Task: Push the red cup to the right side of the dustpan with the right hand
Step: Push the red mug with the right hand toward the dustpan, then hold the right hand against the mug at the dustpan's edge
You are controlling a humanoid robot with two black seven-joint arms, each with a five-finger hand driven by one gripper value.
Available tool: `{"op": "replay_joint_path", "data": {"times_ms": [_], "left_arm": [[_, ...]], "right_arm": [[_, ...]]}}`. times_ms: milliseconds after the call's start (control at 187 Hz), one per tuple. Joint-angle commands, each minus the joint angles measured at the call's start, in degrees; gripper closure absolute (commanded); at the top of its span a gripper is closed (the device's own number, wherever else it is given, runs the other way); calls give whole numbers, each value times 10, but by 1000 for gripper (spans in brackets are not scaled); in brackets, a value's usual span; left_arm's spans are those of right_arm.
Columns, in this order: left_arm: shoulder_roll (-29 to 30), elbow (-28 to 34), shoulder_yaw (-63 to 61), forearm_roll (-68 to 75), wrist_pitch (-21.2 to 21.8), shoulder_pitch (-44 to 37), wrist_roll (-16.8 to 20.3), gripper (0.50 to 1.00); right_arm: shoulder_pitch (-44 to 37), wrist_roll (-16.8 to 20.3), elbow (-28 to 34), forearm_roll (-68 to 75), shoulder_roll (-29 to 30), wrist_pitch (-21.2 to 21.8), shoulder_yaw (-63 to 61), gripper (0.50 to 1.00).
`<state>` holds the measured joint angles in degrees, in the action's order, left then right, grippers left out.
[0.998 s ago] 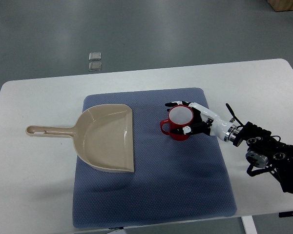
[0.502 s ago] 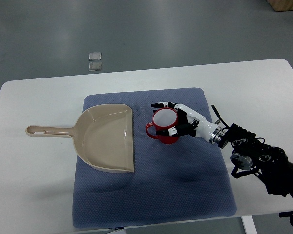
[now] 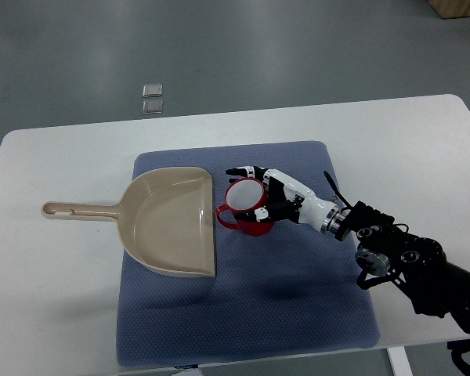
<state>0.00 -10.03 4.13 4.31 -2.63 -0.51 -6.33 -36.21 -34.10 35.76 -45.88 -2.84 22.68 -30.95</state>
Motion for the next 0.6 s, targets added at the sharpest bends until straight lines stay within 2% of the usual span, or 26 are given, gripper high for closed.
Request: {"op": "replay_joint_path", "data": {"times_ms": [0, 593], "left_arm": [[0, 0, 0, 0, 0, 0, 0, 500], [0, 1, 0, 0, 1, 0, 0, 500]], "right_arm": [[0, 0, 0, 0, 5, -5, 4, 564], [0, 1, 4, 1, 28, -24, 4, 564]]}}
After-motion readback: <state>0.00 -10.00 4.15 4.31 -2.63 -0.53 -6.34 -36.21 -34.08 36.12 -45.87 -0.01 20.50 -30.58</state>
